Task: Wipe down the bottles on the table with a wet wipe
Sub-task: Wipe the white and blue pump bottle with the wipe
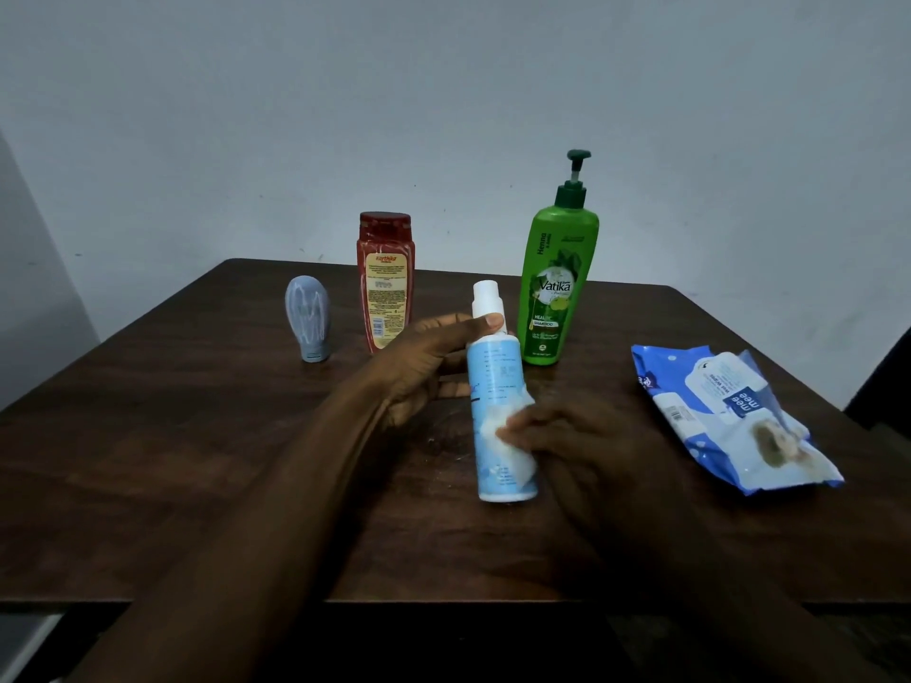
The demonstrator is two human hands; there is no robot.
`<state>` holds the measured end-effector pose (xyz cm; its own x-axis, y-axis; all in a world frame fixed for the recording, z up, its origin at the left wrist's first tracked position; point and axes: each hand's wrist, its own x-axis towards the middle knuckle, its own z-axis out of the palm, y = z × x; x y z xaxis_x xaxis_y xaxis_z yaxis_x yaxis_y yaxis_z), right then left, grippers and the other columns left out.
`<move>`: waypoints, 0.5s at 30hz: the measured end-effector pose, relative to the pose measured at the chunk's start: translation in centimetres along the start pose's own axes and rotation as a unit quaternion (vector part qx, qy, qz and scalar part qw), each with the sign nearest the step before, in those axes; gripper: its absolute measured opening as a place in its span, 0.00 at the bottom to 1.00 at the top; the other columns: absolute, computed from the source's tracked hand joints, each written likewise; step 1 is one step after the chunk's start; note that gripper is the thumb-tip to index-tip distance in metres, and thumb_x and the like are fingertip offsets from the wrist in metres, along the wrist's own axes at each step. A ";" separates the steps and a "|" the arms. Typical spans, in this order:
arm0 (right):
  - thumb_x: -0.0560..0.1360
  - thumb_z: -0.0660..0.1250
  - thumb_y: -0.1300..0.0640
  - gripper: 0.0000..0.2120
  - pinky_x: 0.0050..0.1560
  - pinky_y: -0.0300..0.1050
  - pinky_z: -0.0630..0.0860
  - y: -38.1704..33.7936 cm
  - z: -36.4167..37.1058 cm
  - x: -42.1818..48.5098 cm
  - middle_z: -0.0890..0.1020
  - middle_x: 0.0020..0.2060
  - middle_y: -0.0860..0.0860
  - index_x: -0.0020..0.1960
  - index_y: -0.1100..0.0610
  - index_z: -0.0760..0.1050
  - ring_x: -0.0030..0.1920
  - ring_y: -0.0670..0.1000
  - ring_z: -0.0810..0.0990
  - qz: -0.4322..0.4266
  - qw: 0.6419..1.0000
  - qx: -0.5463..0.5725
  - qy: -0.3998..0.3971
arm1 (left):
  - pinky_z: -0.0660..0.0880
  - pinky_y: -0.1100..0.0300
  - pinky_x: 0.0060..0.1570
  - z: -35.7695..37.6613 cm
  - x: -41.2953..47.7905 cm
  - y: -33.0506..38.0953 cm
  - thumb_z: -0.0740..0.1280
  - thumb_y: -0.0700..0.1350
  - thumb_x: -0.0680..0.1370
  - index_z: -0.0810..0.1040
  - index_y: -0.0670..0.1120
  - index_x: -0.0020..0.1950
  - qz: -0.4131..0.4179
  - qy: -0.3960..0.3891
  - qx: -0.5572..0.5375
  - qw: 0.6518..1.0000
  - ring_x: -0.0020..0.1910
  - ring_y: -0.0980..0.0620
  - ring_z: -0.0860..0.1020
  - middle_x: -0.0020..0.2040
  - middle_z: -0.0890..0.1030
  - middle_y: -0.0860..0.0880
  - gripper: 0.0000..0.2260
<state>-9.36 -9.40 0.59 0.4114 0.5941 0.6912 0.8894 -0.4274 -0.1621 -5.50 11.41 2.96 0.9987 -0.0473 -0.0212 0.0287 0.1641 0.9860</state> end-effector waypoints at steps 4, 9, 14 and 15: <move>0.75 0.71 0.64 0.11 0.55 0.38 0.78 1.0 -0.4 3.3 0.84 0.51 0.52 0.56 0.57 0.84 0.51 0.44 0.81 0.054 0.996 0.045 0.063 | 0.79 0.54 0.50 -0.1 0.0 -0.3 0.72 0.52 0.71 0.79 0.44 0.61 0.014 0.002 -0.008 1.000 0.47 0.52 0.83 0.51 0.86 0.47 0.22; 0.73 0.72 0.68 0.11 0.51 0.43 0.80 1.4 0.0 6.2 0.84 0.49 0.53 0.54 0.60 0.84 0.50 0.48 0.82 0.058 0.992 0.056 0.096 | 0.79 0.59 0.39 -0.1 -0.1 -0.5 0.69 0.48 0.76 0.76 0.39 0.67 0.018 0.011 -0.015 1.000 0.40 0.56 0.83 0.44 0.85 0.51 0.22; 0.74 0.66 0.64 0.11 0.55 0.45 0.77 0.4 0.9 4.4 0.82 0.50 0.57 0.54 0.63 0.83 0.51 0.54 0.81 0.025 0.997 -0.008 0.068 | 0.77 0.58 0.42 -0.2 -0.1 -0.5 0.73 0.55 0.68 0.78 0.46 0.60 0.024 0.014 0.003 1.000 0.40 0.54 0.81 0.44 0.85 0.50 0.24; 0.75 0.64 0.62 0.13 0.54 0.47 0.78 0.2 1.0 3.6 0.82 0.51 0.57 0.55 0.62 0.84 0.51 0.55 0.82 0.016 0.998 -0.018 0.060 | 0.77 0.58 0.43 -0.2 0.0 -0.5 0.74 0.55 0.69 0.78 0.47 0.58 0.022 0.015 0.006 1.000 0.40 0.54 0.81 0.45 0.85 0.49 0.21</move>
<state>-7.51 -6.66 2.29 0.4102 0.4959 0.7654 0.8680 -0.4697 -0.1608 -5.54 11.51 2.40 0.9998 -0.0102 0.0164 -0.0146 0.1542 0.9879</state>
